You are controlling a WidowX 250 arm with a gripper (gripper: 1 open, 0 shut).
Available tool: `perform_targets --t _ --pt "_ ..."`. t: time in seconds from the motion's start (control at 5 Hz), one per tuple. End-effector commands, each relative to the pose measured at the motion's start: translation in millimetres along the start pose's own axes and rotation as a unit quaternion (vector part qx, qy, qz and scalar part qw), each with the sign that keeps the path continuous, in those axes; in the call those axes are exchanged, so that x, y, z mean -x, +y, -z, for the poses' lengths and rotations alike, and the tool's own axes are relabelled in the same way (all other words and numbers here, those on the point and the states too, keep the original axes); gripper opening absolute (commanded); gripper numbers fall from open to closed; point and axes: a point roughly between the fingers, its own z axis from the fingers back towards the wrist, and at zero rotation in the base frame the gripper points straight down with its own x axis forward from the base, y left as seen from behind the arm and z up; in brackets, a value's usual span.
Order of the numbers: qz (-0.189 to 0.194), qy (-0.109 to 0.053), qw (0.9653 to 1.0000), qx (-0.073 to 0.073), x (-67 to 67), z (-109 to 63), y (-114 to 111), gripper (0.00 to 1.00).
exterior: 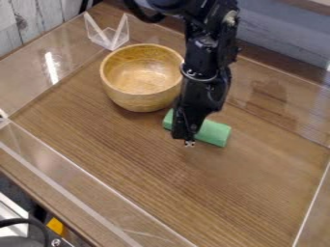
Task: Put the green block in the brown bowl
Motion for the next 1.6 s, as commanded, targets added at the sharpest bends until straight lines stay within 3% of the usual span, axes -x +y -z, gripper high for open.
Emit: perform_targets --t 0.0,0.4,1.4 --pt "-0.016 -0.021 0.9994 -0.021 3.9 -20.7 6 0.00" --pt "-0.034 -0.022 0.9987 -0.030 15.9 -40.5 11 0.00" --pt "-0.048 -0.033 0.9981 -0.021 28.4 -54.3 14 0.00"
